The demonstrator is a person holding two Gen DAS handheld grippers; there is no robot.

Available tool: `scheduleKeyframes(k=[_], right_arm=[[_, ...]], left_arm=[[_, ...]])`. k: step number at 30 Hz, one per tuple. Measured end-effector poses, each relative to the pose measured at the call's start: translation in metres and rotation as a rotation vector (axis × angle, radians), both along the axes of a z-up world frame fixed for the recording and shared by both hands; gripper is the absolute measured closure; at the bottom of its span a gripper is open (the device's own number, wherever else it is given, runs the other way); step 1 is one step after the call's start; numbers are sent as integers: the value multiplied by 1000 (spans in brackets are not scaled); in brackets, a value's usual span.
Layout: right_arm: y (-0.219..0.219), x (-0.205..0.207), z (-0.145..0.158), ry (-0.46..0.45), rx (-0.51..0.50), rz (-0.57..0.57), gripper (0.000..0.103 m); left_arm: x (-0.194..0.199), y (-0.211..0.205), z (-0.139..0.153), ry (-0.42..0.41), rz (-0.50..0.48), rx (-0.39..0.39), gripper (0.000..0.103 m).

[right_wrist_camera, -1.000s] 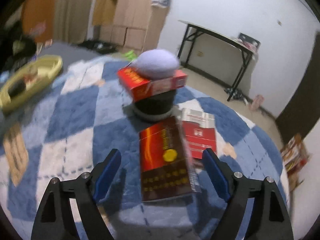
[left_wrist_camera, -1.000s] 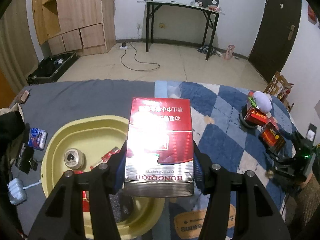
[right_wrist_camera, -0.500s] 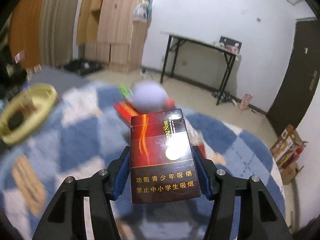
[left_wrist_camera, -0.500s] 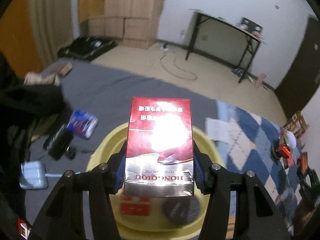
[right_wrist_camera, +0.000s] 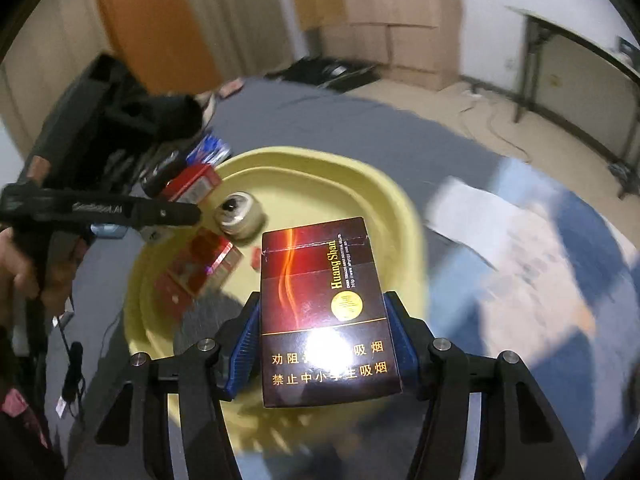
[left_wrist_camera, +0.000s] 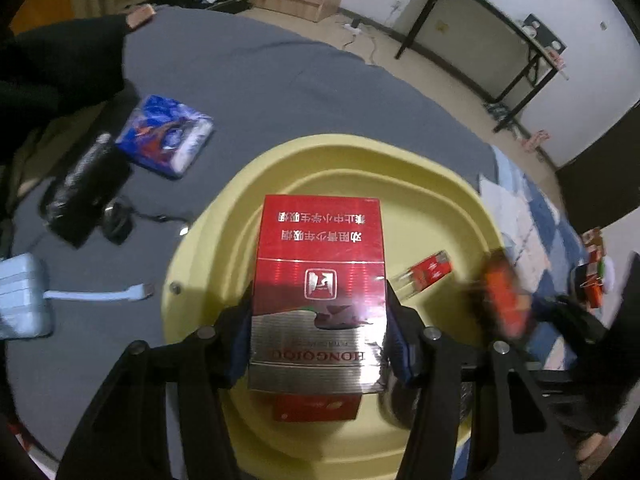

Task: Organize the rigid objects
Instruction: 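Place both packs into the yellow tray with both tools, then grasp the white plush ball with the left tool while the right tool grasps the red-and-white pack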

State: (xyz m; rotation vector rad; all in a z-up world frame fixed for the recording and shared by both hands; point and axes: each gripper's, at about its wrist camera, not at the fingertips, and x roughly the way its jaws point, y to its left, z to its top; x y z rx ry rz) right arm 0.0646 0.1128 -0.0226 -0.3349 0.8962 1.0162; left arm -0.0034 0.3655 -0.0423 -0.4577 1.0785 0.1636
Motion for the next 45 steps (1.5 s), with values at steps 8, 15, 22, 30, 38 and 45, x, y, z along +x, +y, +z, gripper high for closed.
scheduleKeyframes(k=[8, 15, 22, 30, 38, 45], right_arm=[[47, 6, -23, -32, -60, 10, 45], [9, -4, -8, -53, 30, -39, 23], [-155, -3, 33, -94, 176, -351, 0], [-369, 33, 10, -176, 19, -776, 0], [-388, 63, -28, -142, 62, -796, 0], [-387, 89, -49, -140, 63, -779, 1]], left_arm=[[21, 0, -23, 28, -9, -13, 45], [17, -7, 14, -71, 24, 37, 3], [28, -100, 74, -172, -175, 84, 0], [76, -308, 87, -166, -555, 61, 0], [132, -424, 65, -161, -656, 180, 0], [154, -437, 49, -151, -673, 138, 10]])
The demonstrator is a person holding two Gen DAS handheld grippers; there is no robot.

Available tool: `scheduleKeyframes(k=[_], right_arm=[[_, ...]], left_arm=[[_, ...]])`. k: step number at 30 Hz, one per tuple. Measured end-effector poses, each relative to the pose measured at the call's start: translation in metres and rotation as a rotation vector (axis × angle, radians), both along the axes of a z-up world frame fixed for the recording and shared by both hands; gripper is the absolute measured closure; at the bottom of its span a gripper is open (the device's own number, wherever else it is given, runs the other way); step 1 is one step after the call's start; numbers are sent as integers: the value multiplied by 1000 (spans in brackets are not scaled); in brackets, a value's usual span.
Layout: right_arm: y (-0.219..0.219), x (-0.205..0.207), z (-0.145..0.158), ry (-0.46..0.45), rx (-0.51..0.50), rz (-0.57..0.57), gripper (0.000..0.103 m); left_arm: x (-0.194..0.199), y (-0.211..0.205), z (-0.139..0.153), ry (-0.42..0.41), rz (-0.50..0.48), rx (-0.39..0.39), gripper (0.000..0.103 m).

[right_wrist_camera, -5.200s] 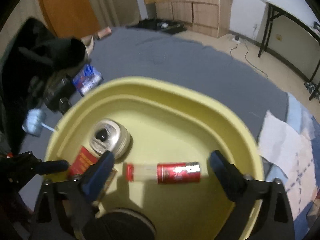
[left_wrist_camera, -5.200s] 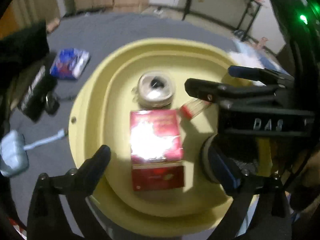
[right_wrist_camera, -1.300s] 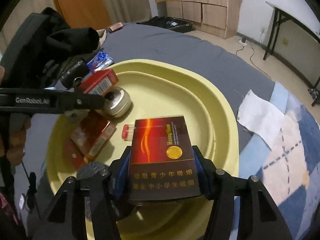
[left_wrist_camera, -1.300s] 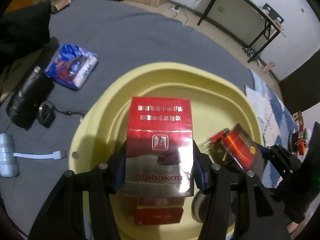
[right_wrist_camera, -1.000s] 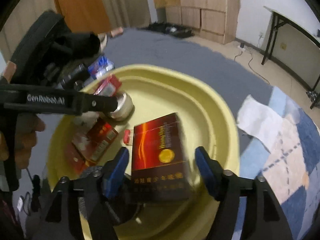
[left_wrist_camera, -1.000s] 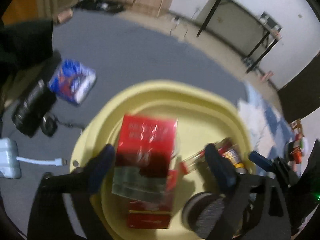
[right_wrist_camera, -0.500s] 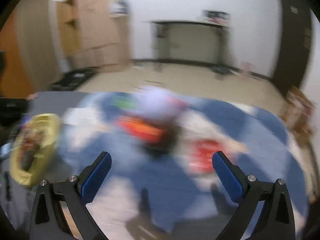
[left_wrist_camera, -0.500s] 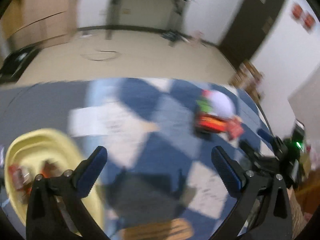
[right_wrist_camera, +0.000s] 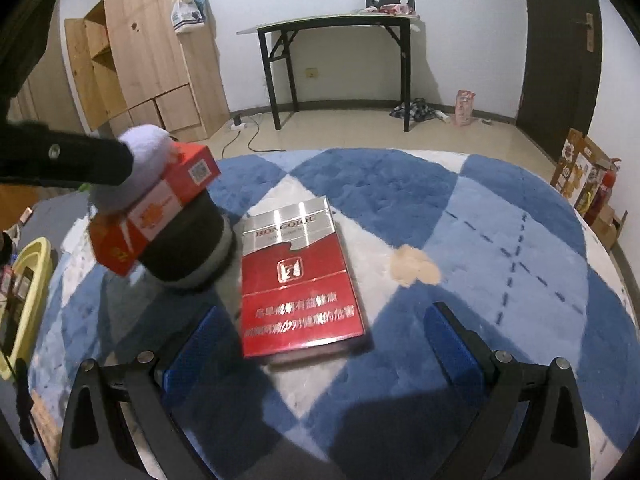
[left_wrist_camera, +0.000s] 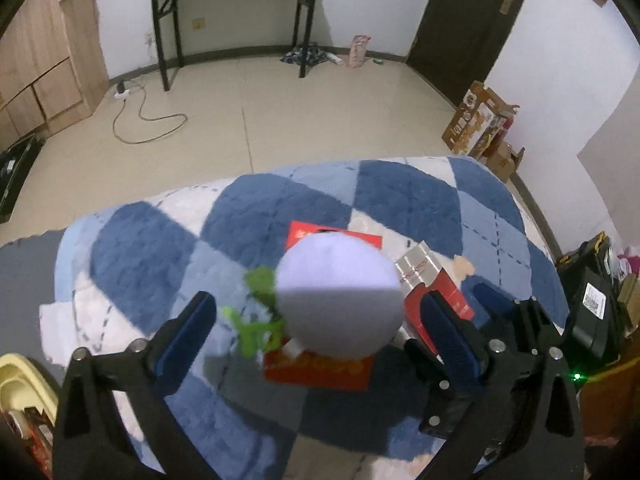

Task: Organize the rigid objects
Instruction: 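Grasp the white plush ball with the left tool while the right tool grasps the red-and-white pack, then place the plush ball and red-and-white pack into the yellow tray with both tools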

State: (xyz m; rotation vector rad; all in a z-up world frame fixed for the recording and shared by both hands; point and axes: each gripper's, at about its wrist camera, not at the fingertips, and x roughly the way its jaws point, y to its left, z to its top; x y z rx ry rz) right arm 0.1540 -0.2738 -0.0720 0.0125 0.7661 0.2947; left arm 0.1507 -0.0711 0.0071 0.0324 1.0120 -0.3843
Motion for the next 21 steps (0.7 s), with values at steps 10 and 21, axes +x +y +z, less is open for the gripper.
scheduleKeyframes(k=[10, 21], right_arm=[[-4, 6, -5, -25, 25, -12, 43], [-24, -26, 29, -121, 77, -39, 45]], left_arm=[[-4, -14, 5, -47, -12, -17, 44], [-46, 57, 70, -119, 54, -126, 45]])
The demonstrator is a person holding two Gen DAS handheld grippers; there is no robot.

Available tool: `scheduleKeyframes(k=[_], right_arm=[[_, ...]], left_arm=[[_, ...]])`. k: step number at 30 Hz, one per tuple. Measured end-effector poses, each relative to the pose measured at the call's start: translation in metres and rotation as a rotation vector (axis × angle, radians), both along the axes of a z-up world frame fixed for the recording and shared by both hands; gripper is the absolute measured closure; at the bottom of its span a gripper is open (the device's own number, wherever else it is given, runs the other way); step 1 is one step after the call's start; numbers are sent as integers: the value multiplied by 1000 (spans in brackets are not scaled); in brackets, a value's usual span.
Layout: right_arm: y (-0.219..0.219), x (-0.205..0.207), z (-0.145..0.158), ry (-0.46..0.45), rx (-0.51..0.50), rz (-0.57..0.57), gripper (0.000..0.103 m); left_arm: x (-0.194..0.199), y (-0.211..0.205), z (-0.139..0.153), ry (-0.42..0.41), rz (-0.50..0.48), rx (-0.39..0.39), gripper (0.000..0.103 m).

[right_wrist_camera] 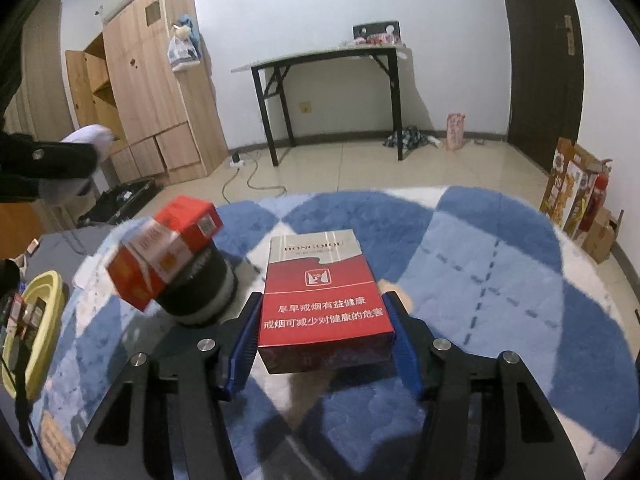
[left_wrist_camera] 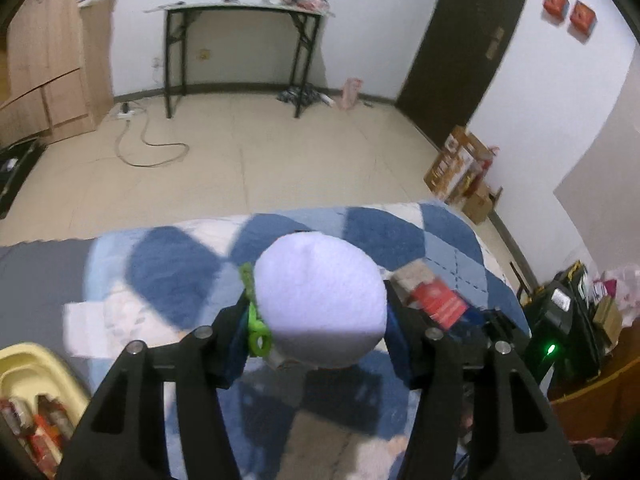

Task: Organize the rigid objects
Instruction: 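Place the plush ball and red-and-white pack into the yellow tray with both tools, then grasp the red box on the black cylinder with the left tool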

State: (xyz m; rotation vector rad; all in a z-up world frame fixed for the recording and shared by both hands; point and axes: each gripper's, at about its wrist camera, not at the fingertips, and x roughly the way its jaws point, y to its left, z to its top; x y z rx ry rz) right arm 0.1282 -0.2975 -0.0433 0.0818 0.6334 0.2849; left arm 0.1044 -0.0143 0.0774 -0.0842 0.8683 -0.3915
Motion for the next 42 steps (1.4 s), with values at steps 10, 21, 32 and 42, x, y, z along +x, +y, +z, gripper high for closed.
scheduleKeyframes(k=[10, 21, 32, 42], right_arm=[[53, -75, 92, -185, 38, 186, 46], [289, -130, 87, -119, -30, 680, 46], [424, -92, 40, 28, -189, 825, 46], [417, -79, 43, 53, -98, 763, 6]], left_arm=[[-103, 217, 10, 32, 330, 37, 45], [-159, 345, -110, 287, 506, 20, 45], [-149, 349, -152, 344, 457, -62, 33], [-154, 346, -119, 237, 460, -124, 0]])
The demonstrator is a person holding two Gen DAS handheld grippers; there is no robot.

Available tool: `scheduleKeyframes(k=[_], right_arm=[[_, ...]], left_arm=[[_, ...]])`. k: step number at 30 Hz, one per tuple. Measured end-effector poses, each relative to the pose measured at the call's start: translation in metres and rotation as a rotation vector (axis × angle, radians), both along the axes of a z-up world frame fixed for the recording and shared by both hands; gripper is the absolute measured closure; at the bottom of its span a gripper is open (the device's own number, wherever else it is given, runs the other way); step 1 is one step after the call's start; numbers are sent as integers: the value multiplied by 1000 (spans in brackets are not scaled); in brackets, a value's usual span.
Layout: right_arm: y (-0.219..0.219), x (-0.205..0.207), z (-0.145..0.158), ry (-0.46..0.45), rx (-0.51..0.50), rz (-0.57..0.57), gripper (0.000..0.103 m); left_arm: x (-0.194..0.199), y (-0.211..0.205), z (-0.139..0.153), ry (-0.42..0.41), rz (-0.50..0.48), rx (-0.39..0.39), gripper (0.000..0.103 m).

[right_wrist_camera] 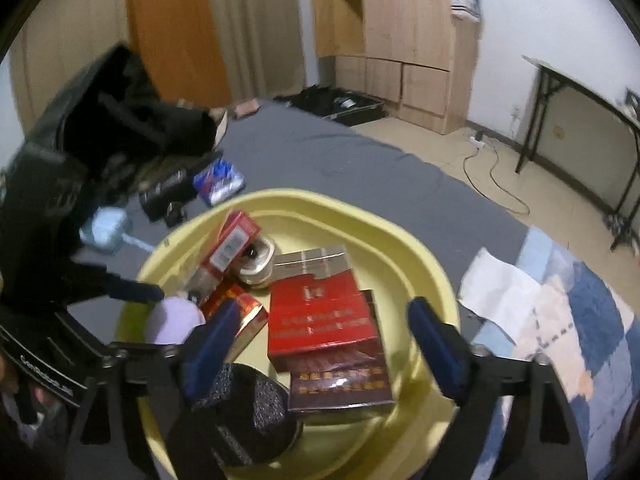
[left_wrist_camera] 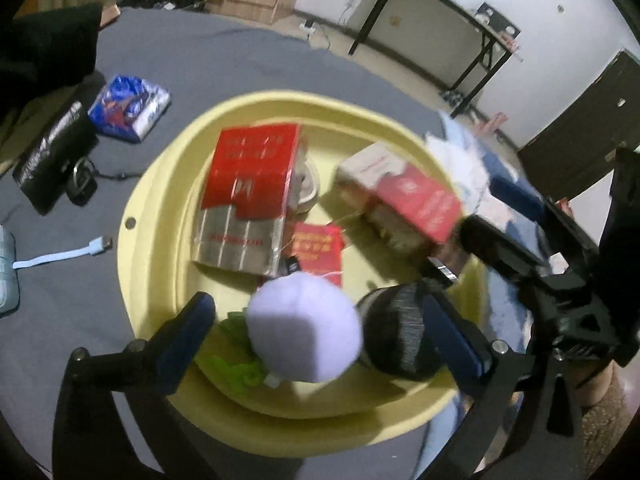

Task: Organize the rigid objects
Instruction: 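Grasp the red box on the black cylinder with the left tool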

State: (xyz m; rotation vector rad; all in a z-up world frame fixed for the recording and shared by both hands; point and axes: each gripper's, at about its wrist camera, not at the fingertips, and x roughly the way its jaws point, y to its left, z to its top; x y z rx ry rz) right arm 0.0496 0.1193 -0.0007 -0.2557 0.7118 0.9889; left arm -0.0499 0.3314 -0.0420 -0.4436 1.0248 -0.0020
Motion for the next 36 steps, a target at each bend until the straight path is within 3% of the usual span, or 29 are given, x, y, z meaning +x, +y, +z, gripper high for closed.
scheduleKeyframes(k=[2, 6, 9, 13, 17, 20, 23, 29, 31, 35, 36], right_arm=[[-24, 2, 13, 10, 52, -42, 0], [-104, 7, 42, -4, 133, -184, 0], [-181, 11, 49, -44, 150, -306, 0], [-283, 20, 29, -115, 57, -482, 0], [-351, 38, -13, -36, 29, -612, 0], [-359, 48, -29, -21, 55, -600, 0], [-347, 53, -38, -42, 49, -574, 0], [-346, 85, -74, 17, 83, -589, 0], [-345, 89, -78, 21, 76, -600, 0], [-347, 93, -79, 32, 85, -612, 0], [-347, 93, -79, 30, 88, -615, 0]], left_arm=[[3, -2, 13, -15, -2, 6, 0], [18, -30, 40, -42, -63, 34, 0], [49, -91, 67, -57, -179, 73, 0], [79, -173, 95, -99, -314, 113, 0], [124, -273, 102, -111, -434, 47, 0], [151, -341, 93, -83, -520, 103, 0], [168, -382, 79, -43, -594, 162, 0], [205, -409, 58, 31, -602, 153, 3], [210, -415, 50, 53, -626, 150, 9], [216, -415, 32, 87, -588, 157, 41], [216, -413, 31, 81, -576, 163, 43]])
